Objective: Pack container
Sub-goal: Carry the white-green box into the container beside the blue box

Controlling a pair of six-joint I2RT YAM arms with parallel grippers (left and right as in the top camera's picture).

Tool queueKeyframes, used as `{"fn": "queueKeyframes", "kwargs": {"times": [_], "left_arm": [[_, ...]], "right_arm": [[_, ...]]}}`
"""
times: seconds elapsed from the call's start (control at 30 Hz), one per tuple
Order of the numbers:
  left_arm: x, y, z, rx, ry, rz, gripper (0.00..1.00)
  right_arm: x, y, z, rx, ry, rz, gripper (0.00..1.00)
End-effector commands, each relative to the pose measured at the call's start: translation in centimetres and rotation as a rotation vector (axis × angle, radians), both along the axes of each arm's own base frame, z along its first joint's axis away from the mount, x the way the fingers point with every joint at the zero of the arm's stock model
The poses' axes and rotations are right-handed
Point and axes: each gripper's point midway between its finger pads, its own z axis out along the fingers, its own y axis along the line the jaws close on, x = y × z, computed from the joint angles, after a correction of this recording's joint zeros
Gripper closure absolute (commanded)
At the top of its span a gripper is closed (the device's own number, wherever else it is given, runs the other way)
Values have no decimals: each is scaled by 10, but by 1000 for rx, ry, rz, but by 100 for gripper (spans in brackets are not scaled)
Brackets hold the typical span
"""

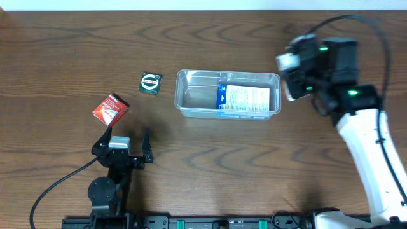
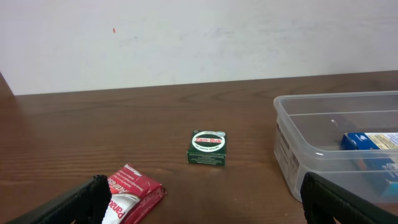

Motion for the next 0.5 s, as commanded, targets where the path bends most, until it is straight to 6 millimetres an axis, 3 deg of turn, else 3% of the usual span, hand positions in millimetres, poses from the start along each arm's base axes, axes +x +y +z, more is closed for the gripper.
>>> {"fn": "queueKeyframes", "kwargs": {"times": [0.0, 0.23, 0.47], "left_arm": [[-1, -2, -16, -5, 47, -11, 2], [-1, -2, -16, -5, 47, -11, 2], [-1, -2, -16, -5, 47, -11, 2]], "right_arm": [[0, 28, 0, -195, -86, 201, 58], [1, 74, -16, -383, -172, 474, 61], [5, 82, -48, -478, -139, 602, 62]]}}
